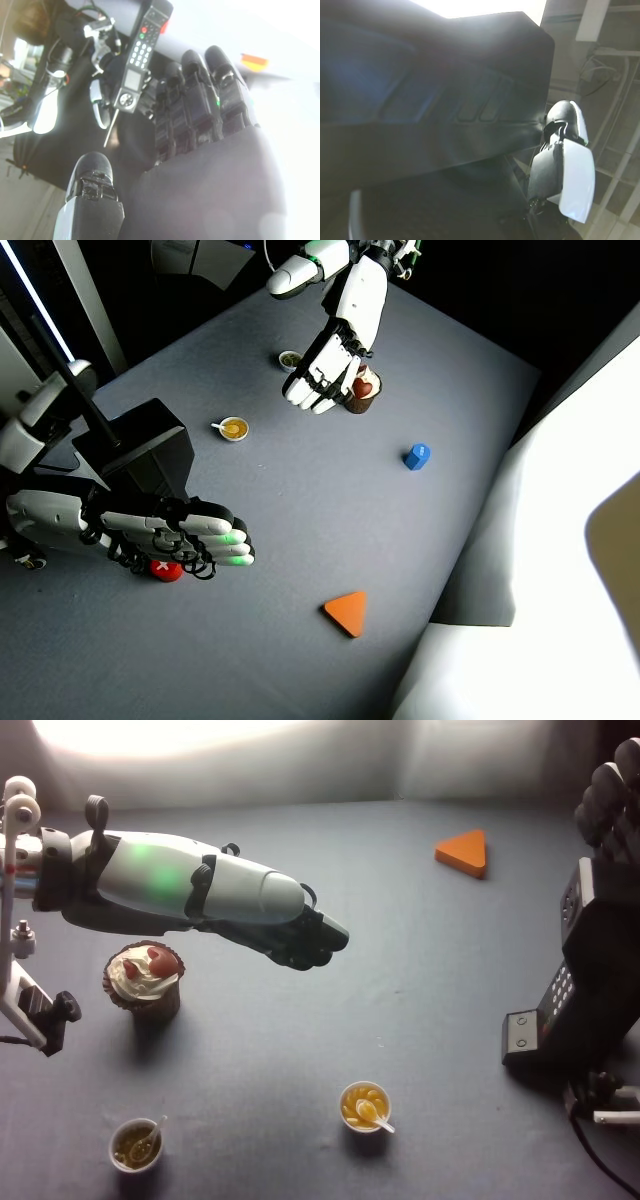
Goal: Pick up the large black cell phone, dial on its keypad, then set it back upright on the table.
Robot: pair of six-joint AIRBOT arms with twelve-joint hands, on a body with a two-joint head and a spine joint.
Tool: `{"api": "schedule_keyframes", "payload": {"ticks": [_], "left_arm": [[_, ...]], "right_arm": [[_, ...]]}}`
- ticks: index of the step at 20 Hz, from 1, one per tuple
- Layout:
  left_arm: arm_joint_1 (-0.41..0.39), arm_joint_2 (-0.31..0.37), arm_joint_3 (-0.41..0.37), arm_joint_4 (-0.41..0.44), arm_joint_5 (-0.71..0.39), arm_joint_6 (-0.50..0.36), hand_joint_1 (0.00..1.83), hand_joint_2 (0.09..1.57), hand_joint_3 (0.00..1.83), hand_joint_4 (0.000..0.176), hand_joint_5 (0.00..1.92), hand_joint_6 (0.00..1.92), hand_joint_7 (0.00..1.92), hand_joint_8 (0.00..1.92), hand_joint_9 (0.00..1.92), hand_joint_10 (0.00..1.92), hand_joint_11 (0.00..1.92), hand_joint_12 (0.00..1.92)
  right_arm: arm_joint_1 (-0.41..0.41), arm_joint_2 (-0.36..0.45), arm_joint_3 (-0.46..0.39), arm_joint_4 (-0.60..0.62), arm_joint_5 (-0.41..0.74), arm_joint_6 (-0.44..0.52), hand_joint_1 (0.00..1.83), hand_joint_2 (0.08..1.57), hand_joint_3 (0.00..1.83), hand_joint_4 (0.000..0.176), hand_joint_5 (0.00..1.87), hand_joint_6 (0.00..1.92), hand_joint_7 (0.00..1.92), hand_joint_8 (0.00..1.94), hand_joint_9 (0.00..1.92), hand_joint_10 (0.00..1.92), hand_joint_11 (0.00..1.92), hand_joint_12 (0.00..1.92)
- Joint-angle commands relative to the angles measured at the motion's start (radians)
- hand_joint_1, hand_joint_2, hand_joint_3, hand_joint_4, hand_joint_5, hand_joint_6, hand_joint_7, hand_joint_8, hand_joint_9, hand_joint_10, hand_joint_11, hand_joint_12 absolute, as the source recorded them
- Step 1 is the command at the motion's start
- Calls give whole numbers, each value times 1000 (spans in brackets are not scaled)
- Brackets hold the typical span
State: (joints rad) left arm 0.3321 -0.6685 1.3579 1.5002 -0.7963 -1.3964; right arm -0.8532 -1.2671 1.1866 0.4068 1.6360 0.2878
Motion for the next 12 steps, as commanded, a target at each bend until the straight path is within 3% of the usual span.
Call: {"api": "schedule_keyframes", "payload": {"ticks": [1, 6, 8, 12], "left_arm": [[-26, 6, -2, -74, -37, -9, 0, 1143, 1, 0, 344, 2, 409, 3, 369, 3, 0, 694], [-27, 6, -2, -74, -37, -7, 0, 1160, 1, 0, 347, 1, 397, 0, 363, 1, 0, 694], [-27, 6, -2, -74, -37, -7, 0, 1154, 0, 0, 351, 2, 403, 2, 371, 3, 0, 713], [-27, 6, -2, -74, -37, -7, 0, 1158, 0, 0, 354, 1, 410, 2, 377, 3, 0, 706]], "right_arm": [[-2, 14, 4, -24, 128, 14, 117, 967, 0, 42, 0, 0, 0, 0, 0, 0, 0, 0], [-2, 15, 3, -24, 128, 14, 101, 957, 0, 64, 0, 0, 0, 0, 0, 0, 0, 0], [-2, 17, 0, -24, 128, 14, 95, 950, 0, 59, 0, 0, 0, 0, 0, 0, 0, 0], [-3, 27, -10, -23, 128, 13, 121, 943, 0, 67, 0, 0, 0, 0, 0, 0, 0, 0]]}}
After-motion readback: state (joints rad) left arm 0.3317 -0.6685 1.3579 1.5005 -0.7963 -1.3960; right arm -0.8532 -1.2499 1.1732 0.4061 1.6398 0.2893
